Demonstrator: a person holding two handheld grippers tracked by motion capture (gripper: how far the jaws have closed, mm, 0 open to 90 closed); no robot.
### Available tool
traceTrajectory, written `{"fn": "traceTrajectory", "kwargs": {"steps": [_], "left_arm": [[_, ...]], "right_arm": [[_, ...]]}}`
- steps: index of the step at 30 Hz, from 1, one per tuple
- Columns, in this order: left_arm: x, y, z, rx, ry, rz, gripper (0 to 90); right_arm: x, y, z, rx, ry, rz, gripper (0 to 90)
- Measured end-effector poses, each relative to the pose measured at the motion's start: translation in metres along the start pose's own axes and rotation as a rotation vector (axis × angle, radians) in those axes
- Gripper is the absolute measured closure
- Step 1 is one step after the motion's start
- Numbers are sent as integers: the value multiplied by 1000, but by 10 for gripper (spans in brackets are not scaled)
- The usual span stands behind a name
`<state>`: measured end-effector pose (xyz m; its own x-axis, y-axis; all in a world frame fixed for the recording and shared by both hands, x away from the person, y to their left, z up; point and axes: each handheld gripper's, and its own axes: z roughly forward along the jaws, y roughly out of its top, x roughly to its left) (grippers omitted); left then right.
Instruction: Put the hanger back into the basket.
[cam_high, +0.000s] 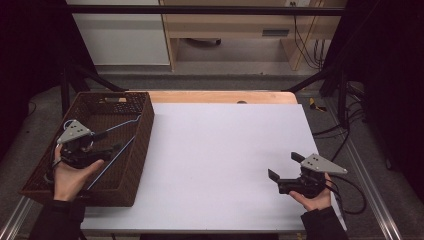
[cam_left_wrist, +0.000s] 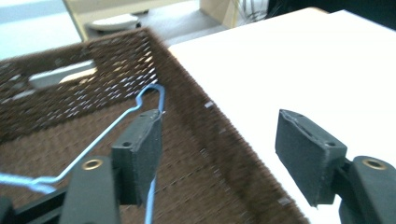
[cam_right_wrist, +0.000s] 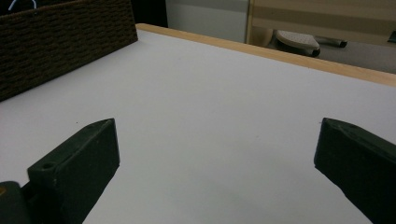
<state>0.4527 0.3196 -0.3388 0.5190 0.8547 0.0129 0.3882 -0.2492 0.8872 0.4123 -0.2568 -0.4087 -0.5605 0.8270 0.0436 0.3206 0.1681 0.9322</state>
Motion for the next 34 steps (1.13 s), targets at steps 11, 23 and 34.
{"fn": "traceTrajectory", "kwargs": {"steps": [11,23,34], "left_arm": [[-46,-6,9,-75,-103,-13,182],[-89,-22,31,-84,-154,36,120],[-107,-33,36,-72,-176,44,108]], "right_arm": [[-1,0,-1,-6,-1,-2,5],[-2,-1,-1,-3,7,12,5],[-3,-2,-3,-8,7,21,5]]}}
